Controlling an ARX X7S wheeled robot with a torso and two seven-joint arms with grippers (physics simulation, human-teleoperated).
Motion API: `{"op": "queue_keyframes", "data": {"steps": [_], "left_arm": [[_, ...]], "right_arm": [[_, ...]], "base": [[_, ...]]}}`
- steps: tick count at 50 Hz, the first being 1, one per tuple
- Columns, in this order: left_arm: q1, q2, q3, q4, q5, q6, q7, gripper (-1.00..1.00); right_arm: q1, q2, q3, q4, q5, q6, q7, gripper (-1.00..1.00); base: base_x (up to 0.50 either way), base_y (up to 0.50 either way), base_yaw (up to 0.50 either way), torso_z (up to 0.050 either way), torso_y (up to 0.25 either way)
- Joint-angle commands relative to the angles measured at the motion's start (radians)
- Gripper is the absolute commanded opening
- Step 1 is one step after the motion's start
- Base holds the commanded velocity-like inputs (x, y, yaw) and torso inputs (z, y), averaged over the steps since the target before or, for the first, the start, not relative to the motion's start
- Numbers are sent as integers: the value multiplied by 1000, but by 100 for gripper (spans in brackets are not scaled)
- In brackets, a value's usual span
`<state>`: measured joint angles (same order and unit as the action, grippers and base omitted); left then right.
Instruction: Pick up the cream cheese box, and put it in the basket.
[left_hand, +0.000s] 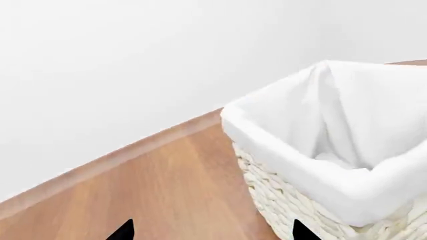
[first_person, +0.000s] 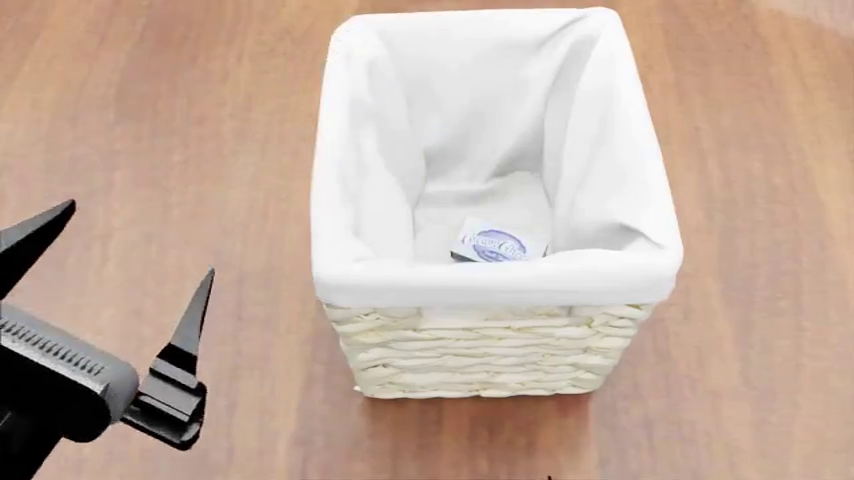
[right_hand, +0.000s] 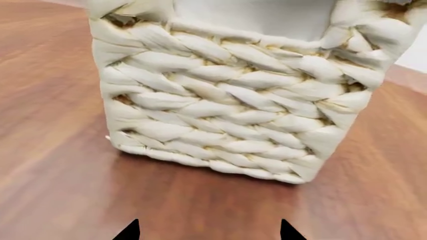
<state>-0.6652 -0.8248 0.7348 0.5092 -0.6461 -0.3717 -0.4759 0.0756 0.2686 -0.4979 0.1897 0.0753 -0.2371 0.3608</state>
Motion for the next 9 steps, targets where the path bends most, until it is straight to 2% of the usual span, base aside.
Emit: {"op": "queue_keyframes", "data": {"steps": [1, 5, 9], "left_arm": [[462, -65, -8, -27, 191, 439, -157, 100], [481, -1, -10, -127, 166, 552, -111, 100], [487, 9, -5, -123, 186, 564, -116, 100]], "right_arm": [[9, 5, 12, -2, 10, 7, 12, 100], [6, 13, 16, -21, 15, 15, 15, 100], [5, 10, 7, -18, 8, 11, 14, 100]], "base": [[0, 0, 0, 0, 0], [0, 0, 0, 0, 0], [0, 0, 0, 0, 0]]}}
